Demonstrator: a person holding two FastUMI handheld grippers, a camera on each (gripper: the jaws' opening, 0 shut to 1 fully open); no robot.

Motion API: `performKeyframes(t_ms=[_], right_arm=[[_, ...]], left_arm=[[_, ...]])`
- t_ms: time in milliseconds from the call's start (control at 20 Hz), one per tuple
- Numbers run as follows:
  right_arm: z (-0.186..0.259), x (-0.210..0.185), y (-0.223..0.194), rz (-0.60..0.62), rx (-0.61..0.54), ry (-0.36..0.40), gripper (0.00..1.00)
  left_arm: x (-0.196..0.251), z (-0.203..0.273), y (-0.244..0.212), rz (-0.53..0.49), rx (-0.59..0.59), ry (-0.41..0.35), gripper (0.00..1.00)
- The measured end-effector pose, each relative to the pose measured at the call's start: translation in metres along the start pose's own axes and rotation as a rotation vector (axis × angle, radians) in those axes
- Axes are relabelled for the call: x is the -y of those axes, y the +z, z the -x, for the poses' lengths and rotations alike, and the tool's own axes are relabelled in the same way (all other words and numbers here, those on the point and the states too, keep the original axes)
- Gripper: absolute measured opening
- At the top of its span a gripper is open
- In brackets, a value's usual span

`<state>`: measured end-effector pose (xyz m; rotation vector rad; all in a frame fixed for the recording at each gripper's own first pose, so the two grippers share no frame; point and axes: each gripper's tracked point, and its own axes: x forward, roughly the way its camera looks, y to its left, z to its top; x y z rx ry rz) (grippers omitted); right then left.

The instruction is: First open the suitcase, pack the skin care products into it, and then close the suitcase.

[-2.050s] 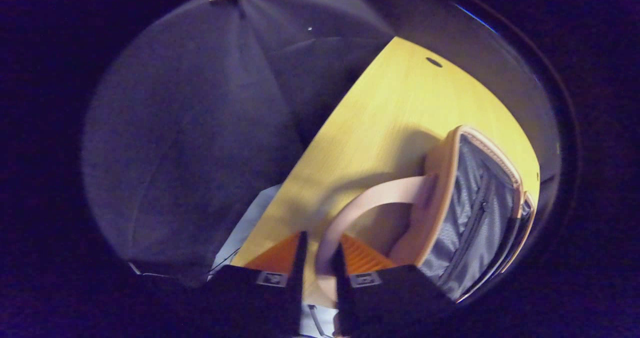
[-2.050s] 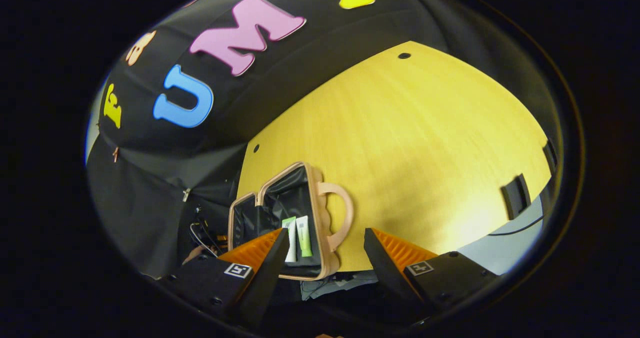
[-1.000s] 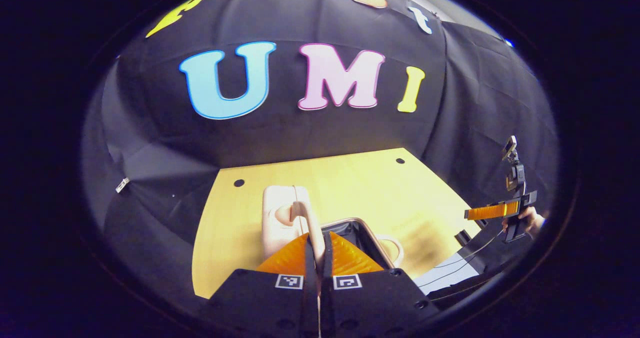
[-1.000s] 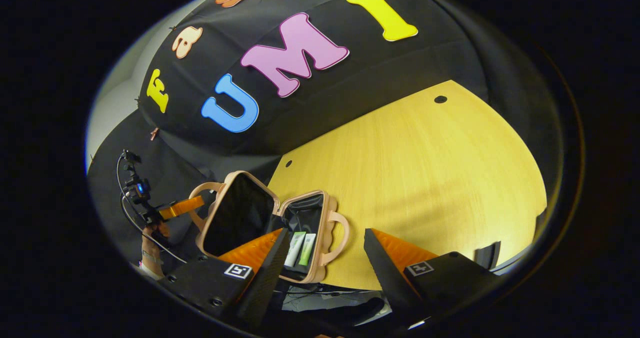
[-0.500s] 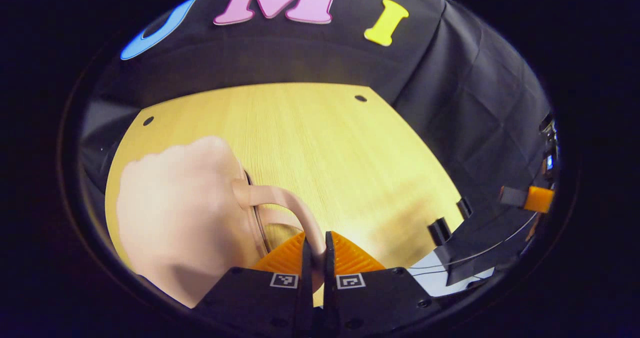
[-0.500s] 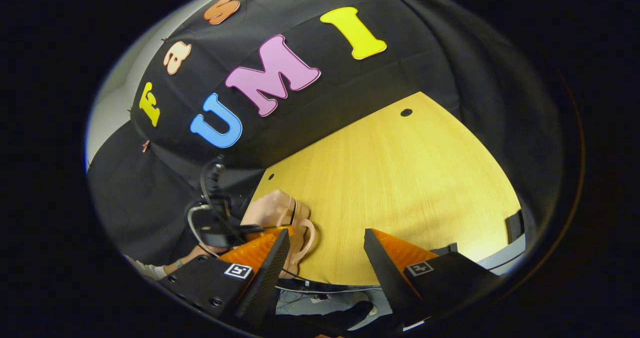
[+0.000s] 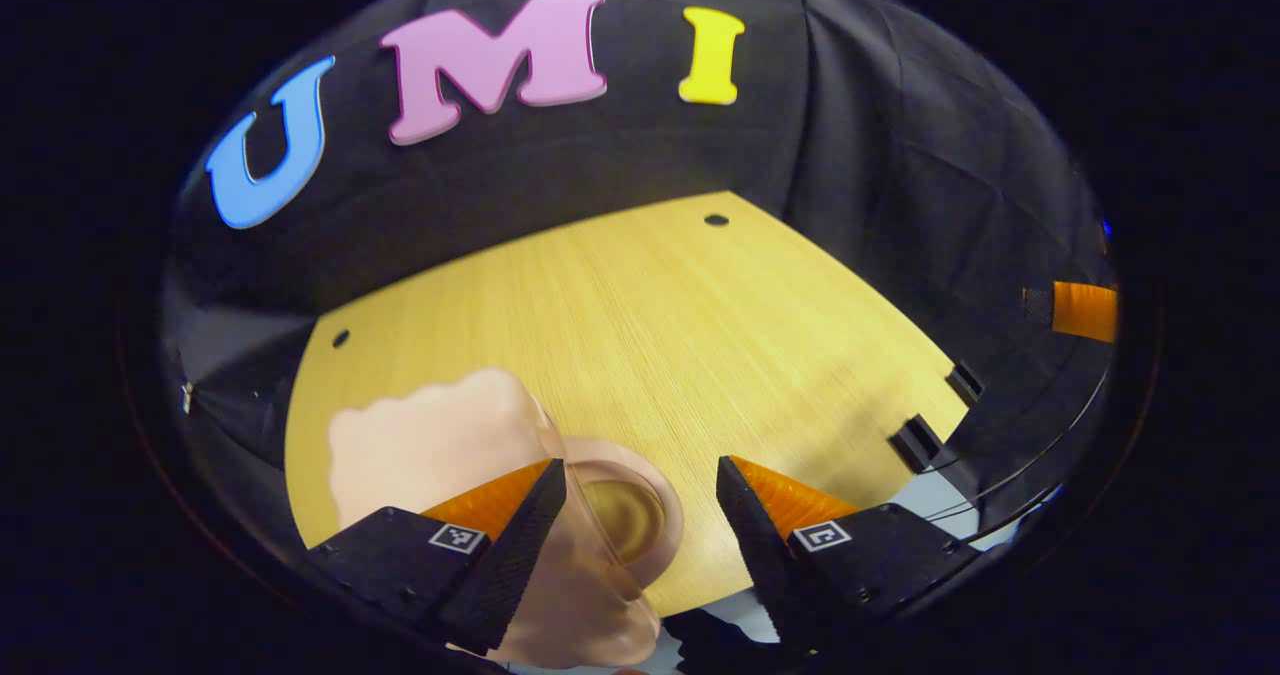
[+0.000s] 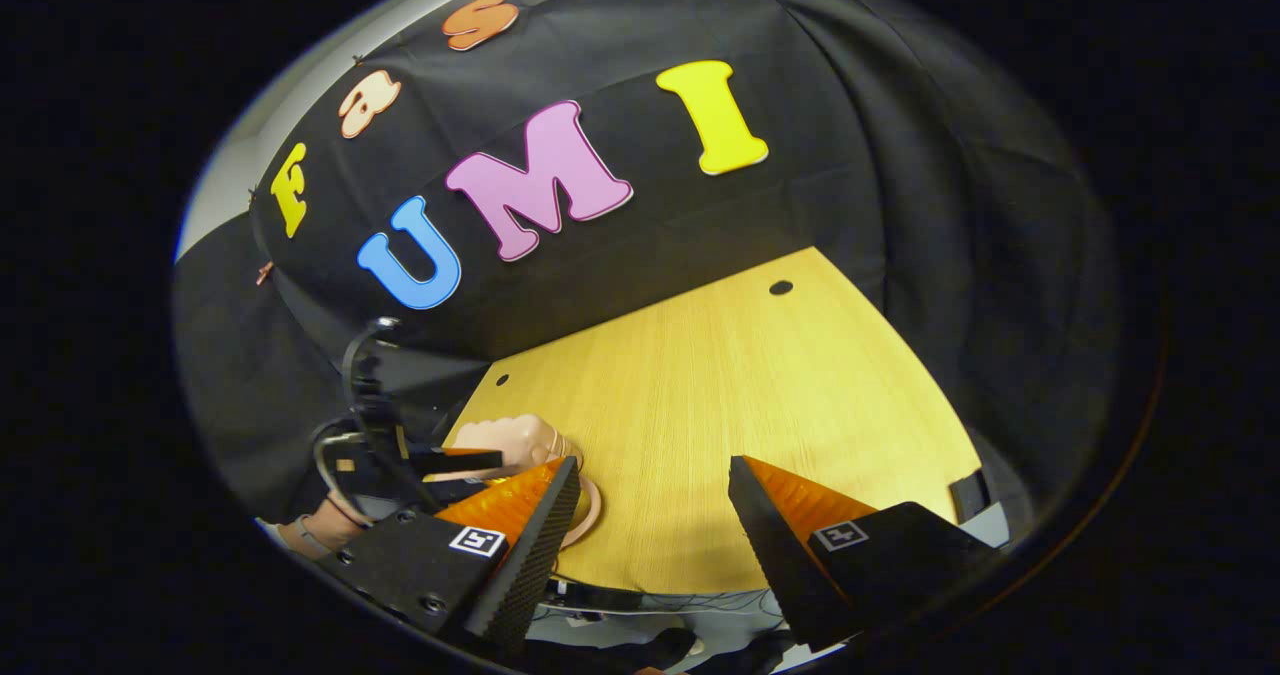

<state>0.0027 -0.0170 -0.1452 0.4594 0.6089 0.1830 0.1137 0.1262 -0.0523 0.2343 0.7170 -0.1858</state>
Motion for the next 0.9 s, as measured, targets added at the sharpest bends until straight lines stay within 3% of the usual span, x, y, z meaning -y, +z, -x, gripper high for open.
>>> performKeyframes(t_ms=[100,250,450,650,900], right_arm=[[0.000,-0.020,0.030,0.090,0.069,-0.007,0.95],[0.004,-0.064,0.080,0.198,0.195,0.006,0.97],[0.018,-0.107,0.130,0.271,0.353,0.014,0.97],[0.030,-0.121,0.156,0.324,0.470,-0.024,0.97],[0.035,-0.125,0.158,0.350,0.487,-0.051,0.97]], left_arm=[[-0.006,0.043,0.053,0.054,0.149,0.039,0.95],[-0.001,0.103,0.120,0.178,0.365,0.015,0.95],[-0.020,0.173,0.162,0.151,0.564,0.076,0.95],[-0.025,0.205,0.166,0.101,0.667,0.169,0.95],[-0.034,0.206,0.170,0.158,0.674,0.133,0.95]])
